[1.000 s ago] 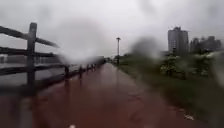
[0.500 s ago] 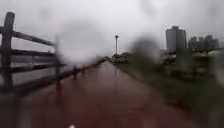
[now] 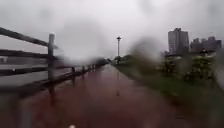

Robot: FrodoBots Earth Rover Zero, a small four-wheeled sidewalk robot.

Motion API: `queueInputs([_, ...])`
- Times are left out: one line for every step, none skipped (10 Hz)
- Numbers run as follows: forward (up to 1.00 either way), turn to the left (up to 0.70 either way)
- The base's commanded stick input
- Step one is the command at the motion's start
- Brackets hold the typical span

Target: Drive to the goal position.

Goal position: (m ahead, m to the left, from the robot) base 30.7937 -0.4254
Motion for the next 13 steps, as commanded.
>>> queueInputs([1.00, 0.00])
queueInputs([1.00, 0.00])
queueInputs([1.00, 0.00])
queueInputs([1.00, 0.00])
queueInputs([1.00, 0.00])
queueInputs([1.00, 0.00])
queueInputs([1.00, 0.00])
queueInputs([1.00, 0.00])
queueInputs([1.00, 0.00])
queueInputs([1.00, 0.00])
queueInputs([1.00, 0.00])
queueInputs([1.00, -0.36])
queueInputs([1.00, -0.21])
